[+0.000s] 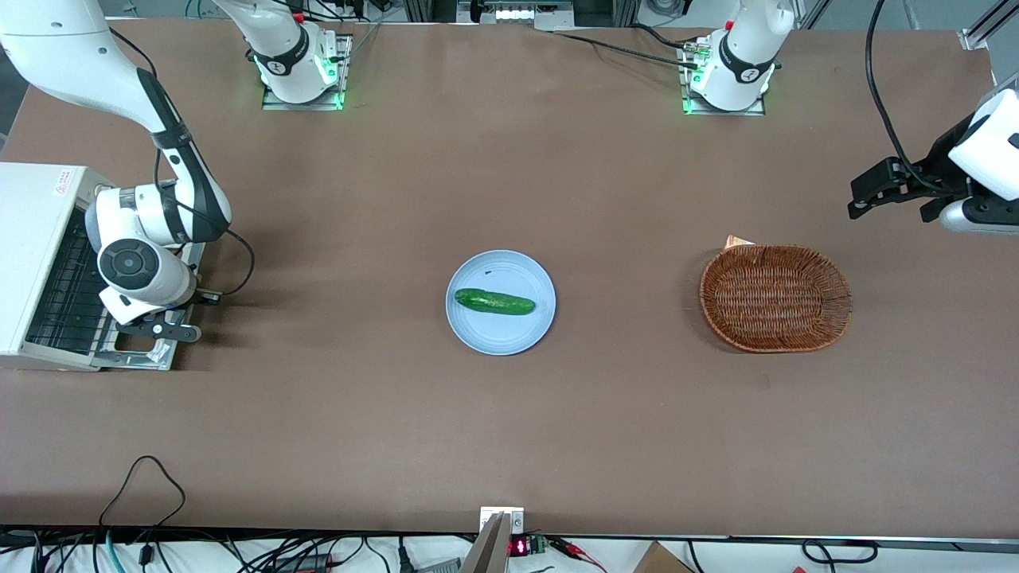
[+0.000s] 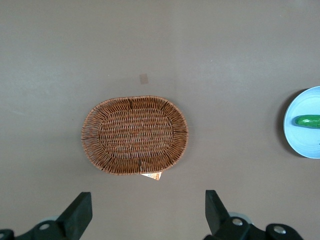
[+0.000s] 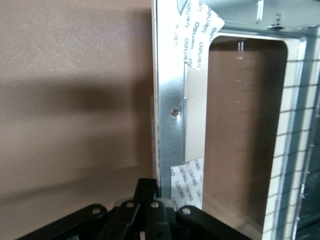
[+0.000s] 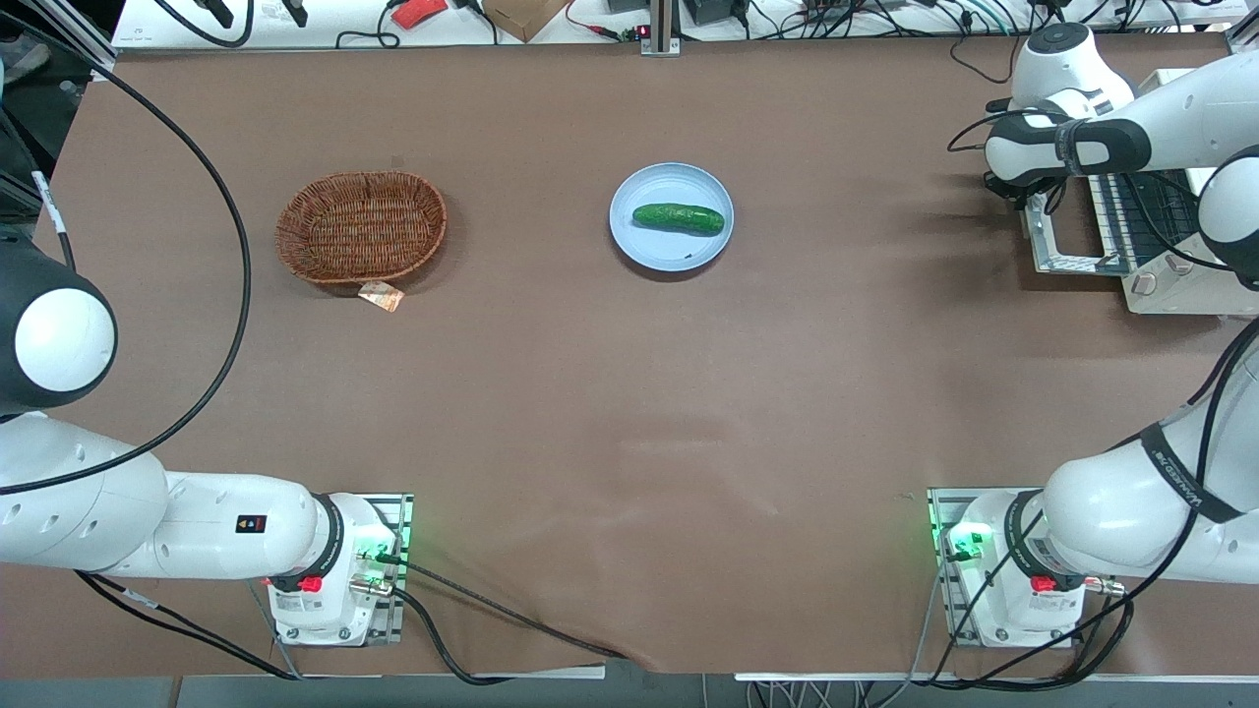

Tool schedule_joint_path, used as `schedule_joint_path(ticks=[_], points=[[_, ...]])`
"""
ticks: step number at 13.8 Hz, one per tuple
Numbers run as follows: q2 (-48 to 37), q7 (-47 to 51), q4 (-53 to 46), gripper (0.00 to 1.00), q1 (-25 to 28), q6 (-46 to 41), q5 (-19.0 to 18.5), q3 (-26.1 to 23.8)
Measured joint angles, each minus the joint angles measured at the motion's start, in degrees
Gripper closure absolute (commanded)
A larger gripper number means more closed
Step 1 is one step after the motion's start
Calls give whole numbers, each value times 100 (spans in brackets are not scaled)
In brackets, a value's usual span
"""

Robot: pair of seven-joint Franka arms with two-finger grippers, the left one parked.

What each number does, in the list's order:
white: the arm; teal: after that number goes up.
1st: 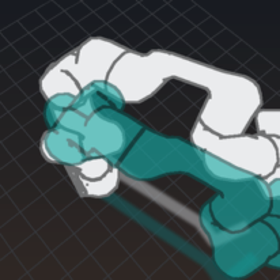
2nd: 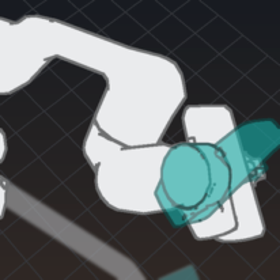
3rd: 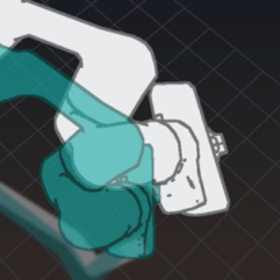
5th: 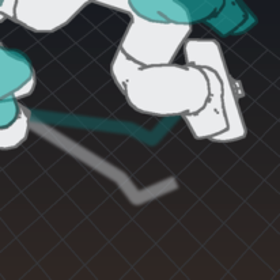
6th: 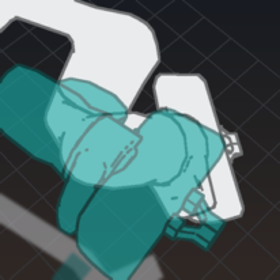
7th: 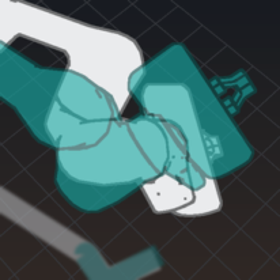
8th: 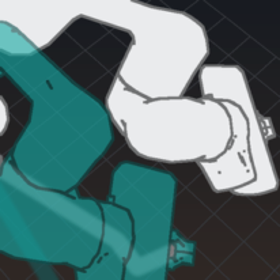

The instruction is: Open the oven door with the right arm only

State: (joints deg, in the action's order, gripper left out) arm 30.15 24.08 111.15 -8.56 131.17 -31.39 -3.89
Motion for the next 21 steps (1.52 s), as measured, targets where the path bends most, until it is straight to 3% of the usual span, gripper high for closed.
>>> schedule_joint_path(ticks=[7,13,18,21], points=[[172,0,-32,100,-22,124,-58,-7],[150,0,-32,100,-100,-257,-12,-222],[-188,-4,-66,100,-102,-623,474,-581],[-641,-329,-123,100,-100,-759,1146,-681]])
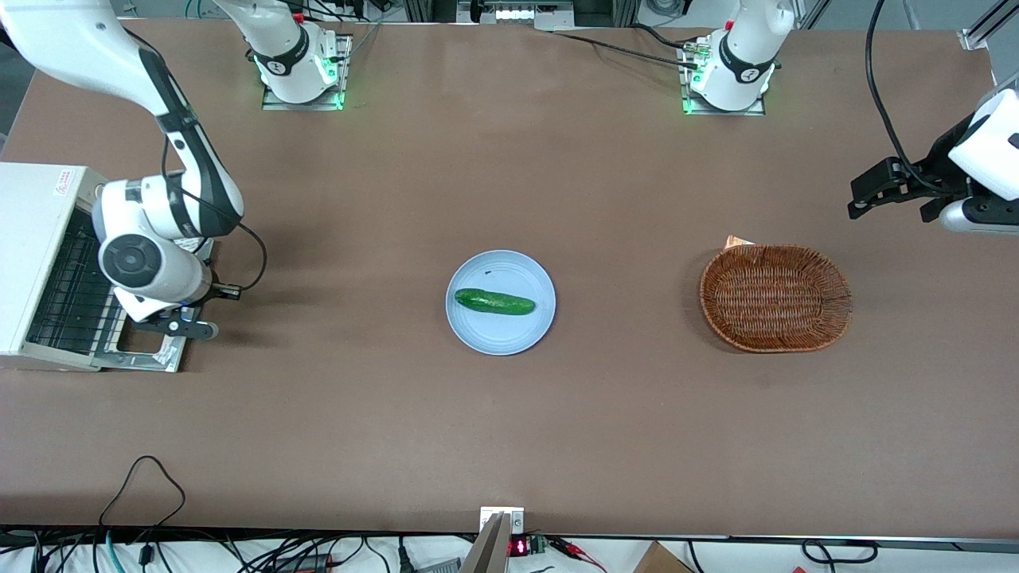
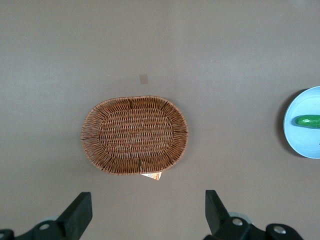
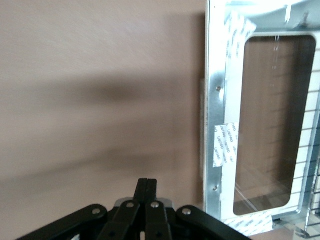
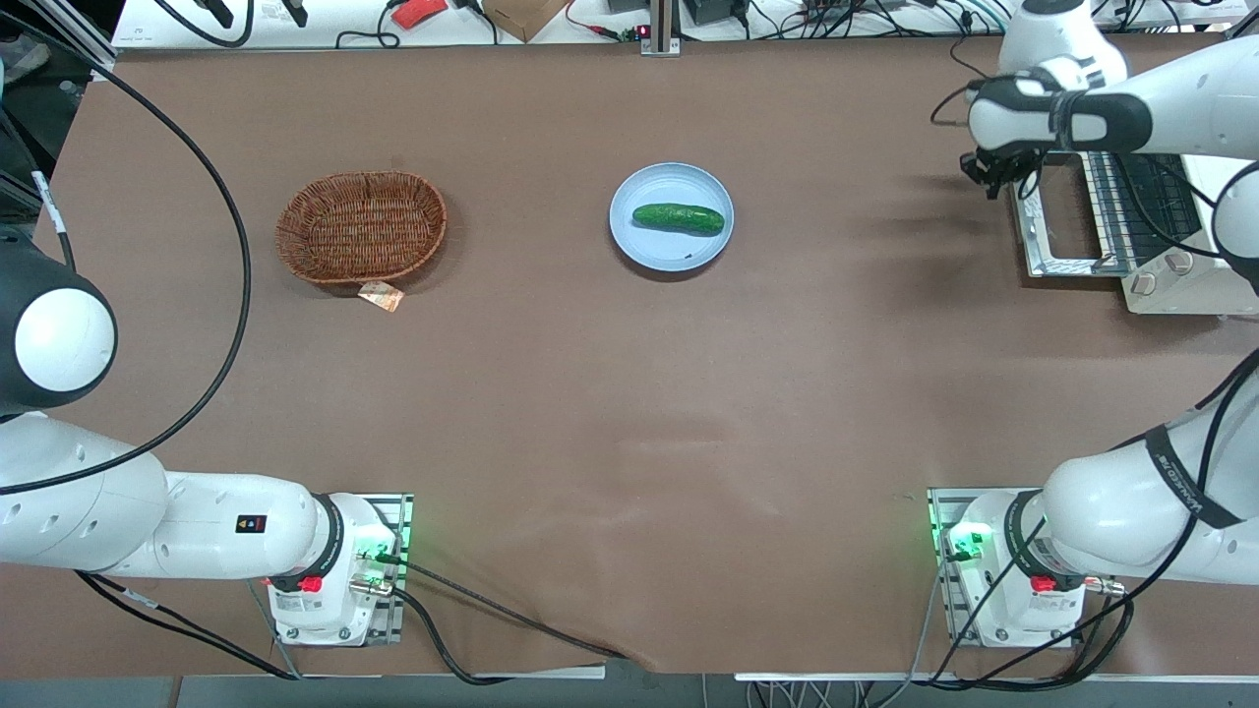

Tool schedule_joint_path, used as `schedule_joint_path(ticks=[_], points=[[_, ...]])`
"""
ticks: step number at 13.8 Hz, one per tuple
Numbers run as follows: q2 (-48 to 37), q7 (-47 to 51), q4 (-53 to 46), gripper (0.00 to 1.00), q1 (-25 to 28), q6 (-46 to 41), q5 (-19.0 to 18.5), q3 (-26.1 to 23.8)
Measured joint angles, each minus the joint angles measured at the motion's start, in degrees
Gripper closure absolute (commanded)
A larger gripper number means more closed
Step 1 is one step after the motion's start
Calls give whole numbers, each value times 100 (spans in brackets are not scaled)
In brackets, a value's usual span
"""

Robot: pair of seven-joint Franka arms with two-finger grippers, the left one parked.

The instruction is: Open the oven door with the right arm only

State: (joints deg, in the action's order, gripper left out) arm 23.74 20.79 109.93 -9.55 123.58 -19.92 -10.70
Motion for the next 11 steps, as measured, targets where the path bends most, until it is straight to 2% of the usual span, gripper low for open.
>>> schedule_joint_path(ticks=[3,5,11], points=[[-600,-761,-35,100,-10,-250,991,0],[-977,-955,-46,99,-19,-453,1387,1],[-1748,-1080,-228,93,-20,-1077,1795,-2]])
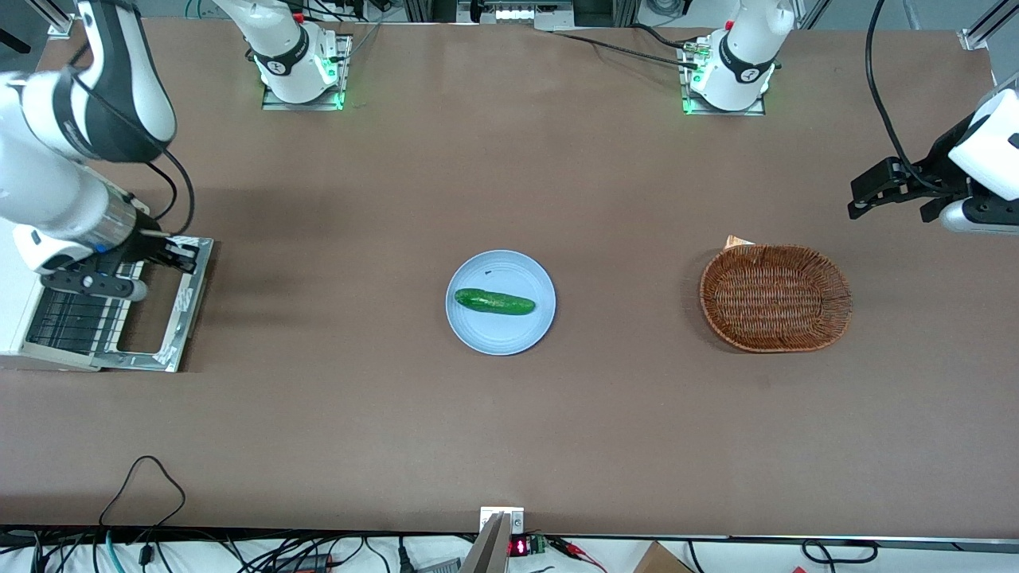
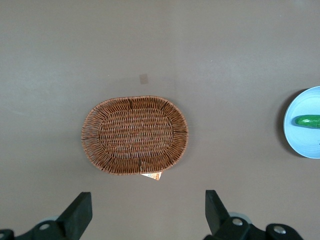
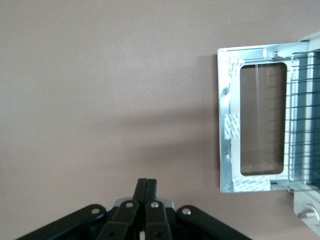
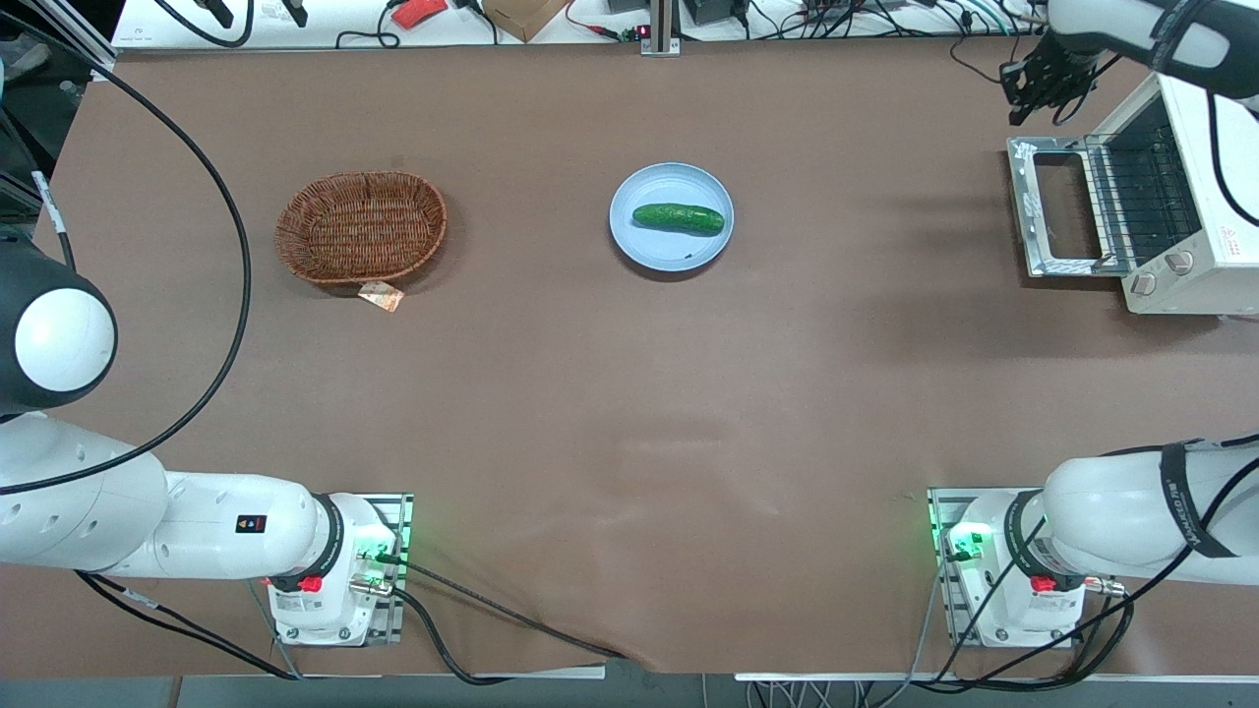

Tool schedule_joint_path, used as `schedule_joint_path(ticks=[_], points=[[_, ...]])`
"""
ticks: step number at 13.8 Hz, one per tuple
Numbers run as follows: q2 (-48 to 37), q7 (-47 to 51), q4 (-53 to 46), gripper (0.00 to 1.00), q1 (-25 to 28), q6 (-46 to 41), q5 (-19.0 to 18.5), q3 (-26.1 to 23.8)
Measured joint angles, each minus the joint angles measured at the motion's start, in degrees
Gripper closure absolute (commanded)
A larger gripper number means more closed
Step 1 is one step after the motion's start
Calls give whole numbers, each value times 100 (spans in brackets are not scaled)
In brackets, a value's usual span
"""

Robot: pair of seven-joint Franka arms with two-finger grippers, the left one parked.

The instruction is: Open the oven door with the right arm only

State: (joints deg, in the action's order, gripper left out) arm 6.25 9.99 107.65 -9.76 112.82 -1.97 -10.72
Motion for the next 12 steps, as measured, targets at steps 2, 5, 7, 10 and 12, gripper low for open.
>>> schedule_joint_path(ticks=[2,5,7,10,12], points=[[-117,-9,-327,91,0,-497,125,-1],[-177,-19,-915,53,0,-1318,187,-4],[-178,-18,-1168,32,0,-1644,198,-4],[-166,67,-1219,0,1,-1686,200,-31],[-164,68,-1222,0,1,-1686,191,-40]])
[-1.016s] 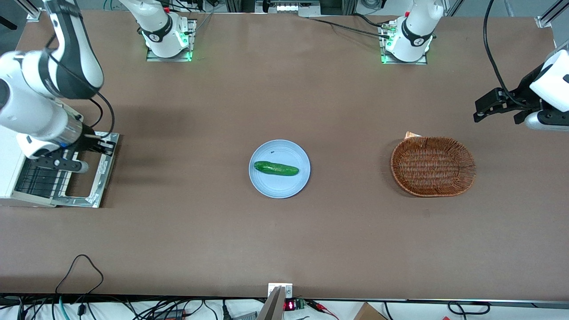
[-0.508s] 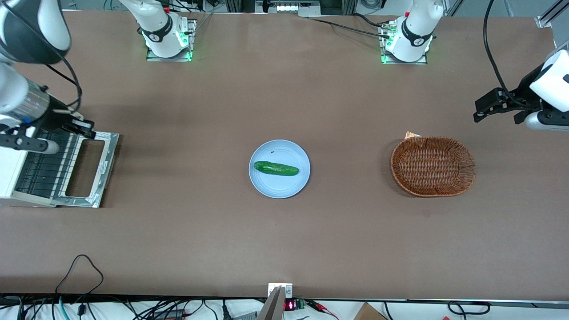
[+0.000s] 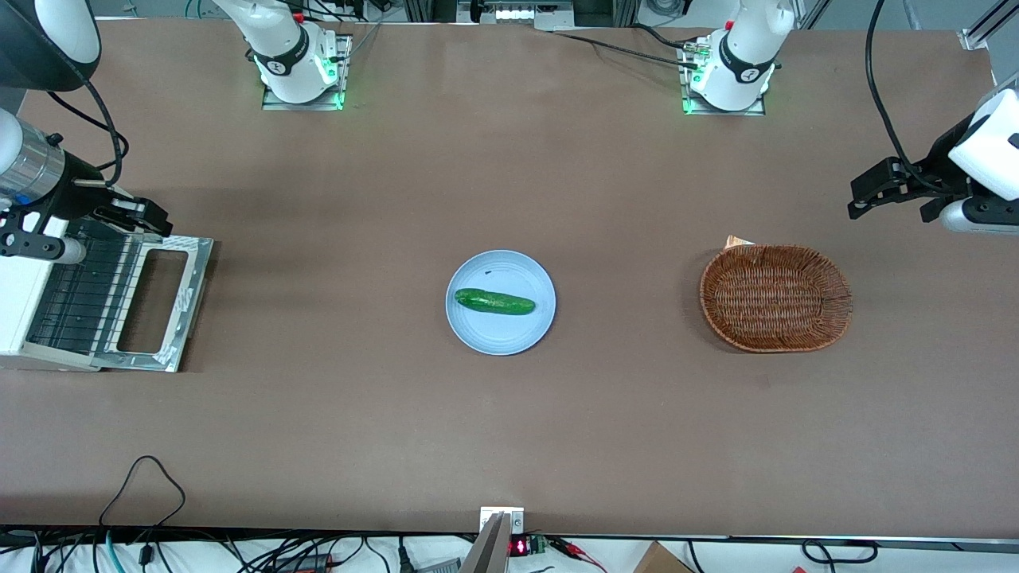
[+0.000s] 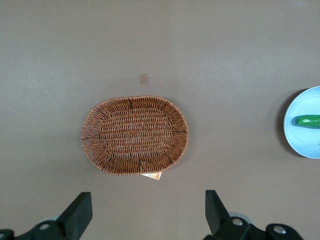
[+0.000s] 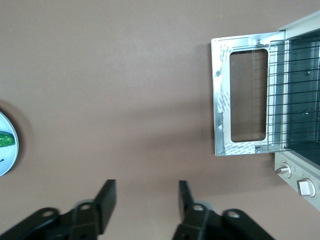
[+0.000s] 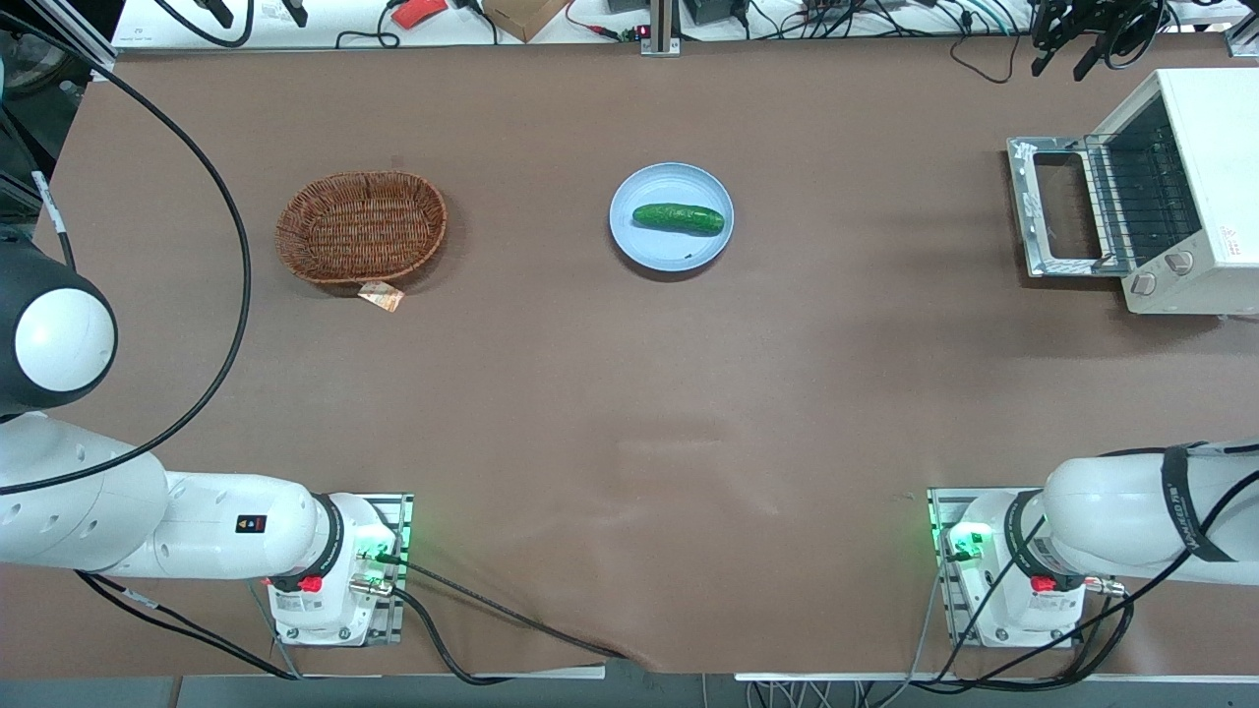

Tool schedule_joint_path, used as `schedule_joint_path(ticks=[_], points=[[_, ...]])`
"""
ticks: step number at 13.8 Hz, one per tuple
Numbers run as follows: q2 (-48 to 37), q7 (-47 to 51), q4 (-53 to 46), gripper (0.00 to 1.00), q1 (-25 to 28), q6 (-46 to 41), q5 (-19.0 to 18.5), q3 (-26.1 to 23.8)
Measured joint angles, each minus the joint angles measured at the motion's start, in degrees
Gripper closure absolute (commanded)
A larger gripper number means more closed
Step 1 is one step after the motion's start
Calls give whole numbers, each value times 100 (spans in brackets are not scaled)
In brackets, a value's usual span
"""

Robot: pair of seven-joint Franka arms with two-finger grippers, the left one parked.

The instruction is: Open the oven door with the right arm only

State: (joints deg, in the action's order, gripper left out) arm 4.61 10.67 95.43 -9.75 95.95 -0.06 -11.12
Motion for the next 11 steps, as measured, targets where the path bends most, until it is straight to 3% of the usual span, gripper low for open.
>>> schedule_joint_path(ticks=[5,11], points=[[-53,-516,-36,0,1,-25,-32,-35],[-80,-1932,-138,0,-18,-114,-60,-4]])
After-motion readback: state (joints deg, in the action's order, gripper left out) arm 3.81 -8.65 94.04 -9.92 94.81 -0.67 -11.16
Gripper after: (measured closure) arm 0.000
